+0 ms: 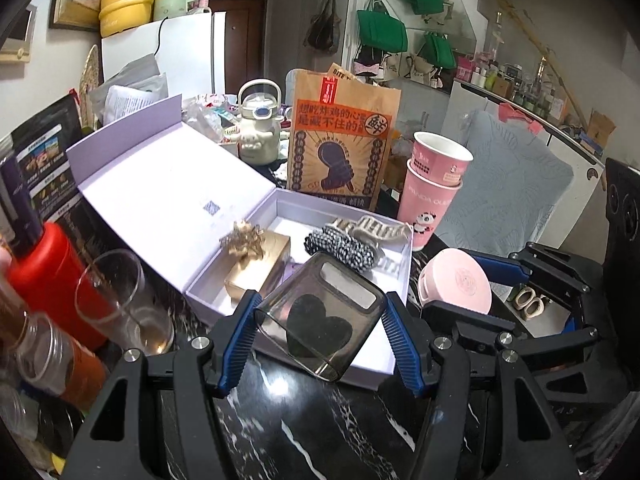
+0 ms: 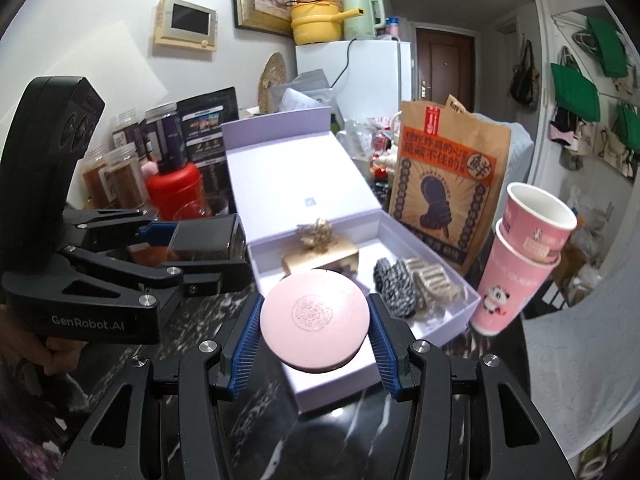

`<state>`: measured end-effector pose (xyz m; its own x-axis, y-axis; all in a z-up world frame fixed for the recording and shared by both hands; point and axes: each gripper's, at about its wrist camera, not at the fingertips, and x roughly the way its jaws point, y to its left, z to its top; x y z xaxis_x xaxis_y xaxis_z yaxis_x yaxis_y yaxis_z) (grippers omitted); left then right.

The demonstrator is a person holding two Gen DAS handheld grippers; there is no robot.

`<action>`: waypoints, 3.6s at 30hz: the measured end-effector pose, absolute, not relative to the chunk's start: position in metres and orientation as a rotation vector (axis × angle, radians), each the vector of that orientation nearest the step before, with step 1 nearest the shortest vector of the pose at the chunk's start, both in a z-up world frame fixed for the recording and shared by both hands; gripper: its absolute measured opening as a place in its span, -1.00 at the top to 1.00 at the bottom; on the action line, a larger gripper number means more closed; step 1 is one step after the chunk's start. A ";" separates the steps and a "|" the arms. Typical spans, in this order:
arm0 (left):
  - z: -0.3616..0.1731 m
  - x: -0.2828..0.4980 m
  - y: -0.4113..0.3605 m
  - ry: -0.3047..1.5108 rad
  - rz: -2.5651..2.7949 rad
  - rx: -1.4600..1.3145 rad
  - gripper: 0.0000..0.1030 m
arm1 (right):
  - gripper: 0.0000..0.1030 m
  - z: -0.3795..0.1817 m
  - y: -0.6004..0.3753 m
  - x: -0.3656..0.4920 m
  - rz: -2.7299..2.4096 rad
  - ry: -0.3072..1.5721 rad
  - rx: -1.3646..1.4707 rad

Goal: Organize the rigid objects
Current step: 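Lift and carry the pink compact and dark case into the lavender box with both tools, then lower and open the right tool to release the compact while the left tool releases the case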

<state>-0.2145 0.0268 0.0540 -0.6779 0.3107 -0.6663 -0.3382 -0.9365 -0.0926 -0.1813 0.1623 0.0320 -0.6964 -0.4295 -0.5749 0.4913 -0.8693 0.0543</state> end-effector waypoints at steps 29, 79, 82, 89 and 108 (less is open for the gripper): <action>0.060 -0.328 0.042 0.144 2.570 -0.991 -0.19 | 0.02 0.037 0.170 -0.300 -2.545 0.152 0.844; -0.040 -0.404 0.060 0.295 2.391 -1.306 -0.19 | 0.02 -0.055 0.165 -0.374 -2.488 0.227 1.122; -0.040 -0.405 0.063 0.319 2.386 -1.304 -0.19 | 0.02 -0.056 0.165 -0.374 -2.485 0.230 1.125; -0.047 -0.415 0.068 0.347 2.354 -1.335 -0.19 | 0.02 -0.057 0.163 -0.374 -2.490 0.254 1.122; -0.043 -0.404 0.066 0.339 2.375 -1.287 -0.19 | -0.19 -0.044 0.168 -0.360 -2.502 0.243 1.104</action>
